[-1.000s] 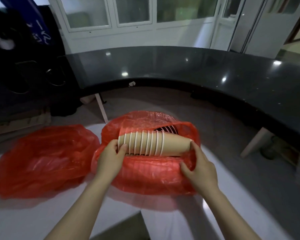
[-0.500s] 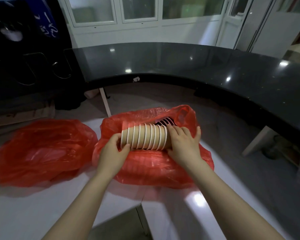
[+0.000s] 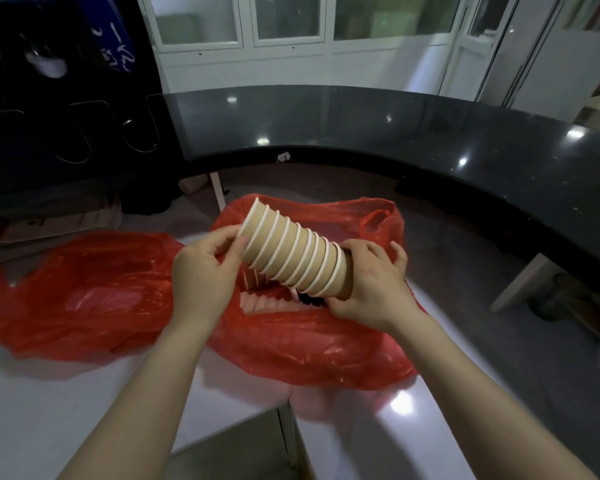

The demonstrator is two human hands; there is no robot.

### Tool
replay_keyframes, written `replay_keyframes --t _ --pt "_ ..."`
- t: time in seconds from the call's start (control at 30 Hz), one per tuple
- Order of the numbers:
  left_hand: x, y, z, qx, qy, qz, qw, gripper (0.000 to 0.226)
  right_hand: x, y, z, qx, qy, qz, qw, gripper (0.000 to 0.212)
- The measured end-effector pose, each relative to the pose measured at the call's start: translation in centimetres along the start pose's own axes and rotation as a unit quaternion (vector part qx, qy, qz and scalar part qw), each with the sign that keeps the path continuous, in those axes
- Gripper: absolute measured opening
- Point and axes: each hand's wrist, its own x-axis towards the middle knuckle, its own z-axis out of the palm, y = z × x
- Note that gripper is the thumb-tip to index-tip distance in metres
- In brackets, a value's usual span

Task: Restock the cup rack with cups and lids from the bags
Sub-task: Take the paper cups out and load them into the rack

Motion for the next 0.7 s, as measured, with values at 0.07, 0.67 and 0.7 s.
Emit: replay_keyframes --t 0.07,0.67,0.7 --pt "0.6 -0.7 -0.4 -0.003 -0.027 -0.033 0.999 0.004 0.1 -0.5 -0.8 0.013 0.024 0.001 1.000 0.070" --pt "4.9 -1.3 -3.2 -0.231 0.048 -0.079 0.969 0.022 1.2 -3.1 -2.1 0.009 0.127 0.037 0.991 0.089" --pt "5.2 -1.8 -3.5 -0.236 0.062 -0.094 0.965 0.022 1.4 -3.2 -2.2 0.031 0.138 0.020 0.990 0.086"
